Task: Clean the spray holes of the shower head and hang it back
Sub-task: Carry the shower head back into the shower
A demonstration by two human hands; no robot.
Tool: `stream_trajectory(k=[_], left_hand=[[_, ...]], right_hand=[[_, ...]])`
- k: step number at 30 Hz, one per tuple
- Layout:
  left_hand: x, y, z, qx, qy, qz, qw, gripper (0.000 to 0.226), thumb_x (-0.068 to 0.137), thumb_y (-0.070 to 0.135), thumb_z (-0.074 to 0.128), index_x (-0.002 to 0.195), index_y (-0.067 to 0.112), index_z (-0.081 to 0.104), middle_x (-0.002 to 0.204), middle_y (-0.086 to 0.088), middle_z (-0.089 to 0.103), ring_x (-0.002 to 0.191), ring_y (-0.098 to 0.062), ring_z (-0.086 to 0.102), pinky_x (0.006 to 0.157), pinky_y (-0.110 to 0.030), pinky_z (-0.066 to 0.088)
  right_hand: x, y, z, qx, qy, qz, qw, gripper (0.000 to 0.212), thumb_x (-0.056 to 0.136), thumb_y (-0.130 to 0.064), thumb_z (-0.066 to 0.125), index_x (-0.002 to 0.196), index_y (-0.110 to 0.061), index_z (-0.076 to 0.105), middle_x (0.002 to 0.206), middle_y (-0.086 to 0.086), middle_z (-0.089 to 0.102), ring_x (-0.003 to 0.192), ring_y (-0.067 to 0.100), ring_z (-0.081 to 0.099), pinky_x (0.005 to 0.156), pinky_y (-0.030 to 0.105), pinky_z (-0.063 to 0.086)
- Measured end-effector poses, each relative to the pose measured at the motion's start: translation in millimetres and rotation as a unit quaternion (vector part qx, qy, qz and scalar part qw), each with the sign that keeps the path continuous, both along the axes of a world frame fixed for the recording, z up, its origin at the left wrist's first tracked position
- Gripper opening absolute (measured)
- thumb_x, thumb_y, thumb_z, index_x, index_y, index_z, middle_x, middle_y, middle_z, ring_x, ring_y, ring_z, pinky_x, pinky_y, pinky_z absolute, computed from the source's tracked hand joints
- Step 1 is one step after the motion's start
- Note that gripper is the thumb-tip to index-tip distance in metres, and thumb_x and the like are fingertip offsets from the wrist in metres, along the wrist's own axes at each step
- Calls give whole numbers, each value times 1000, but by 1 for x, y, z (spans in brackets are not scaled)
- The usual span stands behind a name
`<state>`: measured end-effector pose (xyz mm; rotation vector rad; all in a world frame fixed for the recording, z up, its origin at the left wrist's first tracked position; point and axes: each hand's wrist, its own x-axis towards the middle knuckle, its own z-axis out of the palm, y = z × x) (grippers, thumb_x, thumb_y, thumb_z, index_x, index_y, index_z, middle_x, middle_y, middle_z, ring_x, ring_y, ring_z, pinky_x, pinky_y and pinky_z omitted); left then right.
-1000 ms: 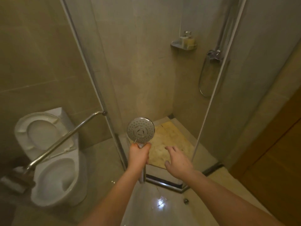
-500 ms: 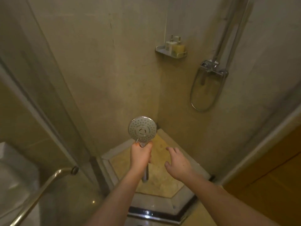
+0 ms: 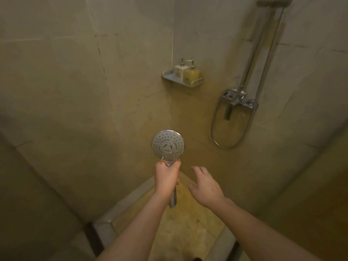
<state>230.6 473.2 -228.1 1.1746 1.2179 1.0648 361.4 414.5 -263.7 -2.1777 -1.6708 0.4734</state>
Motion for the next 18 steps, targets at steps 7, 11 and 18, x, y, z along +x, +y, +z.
stream_trajectory(k=[7, 11, 18], left_hand=[[58, 79, 39, 29, 6, -63, 998, 27, 92, 7, 62, 67, 11, 52, 46, -8, 45, 33, -19, 41, 38, -22, 33], [103, 124, 64, 59, 20, -107, 992, 17, 93, 11, 62, 76, 12, 58, 52, -10, 47, 38, -21, 43, 40, -23, 35], [228, 189, 109, 99, -12, -163, 982, 26, 92, 11, 65, 69, 15, 53, 47, -8, 45, 34, -19, 39, 41, -25, 32]], right_hand=[[58, 84, 29, 80, -4, -48, 996, 58, 89, -32, 59, 143, -24, 41, 142, -3, 43, 129, 20, 46, 97, 34, 45], [105, 133, 61, 142, 2, -100, 985, 61, 88, -36, 63, 143, -24, 40, 141, -4, 45, 128, 18, 47, 96, 34, 47], [228, 186, 128, 268, 7, -202, 942, 58, 84, -40, 65, 136, -20, 47, 131, 0, 51, 123, 20, 51, 101, 37, 45]])
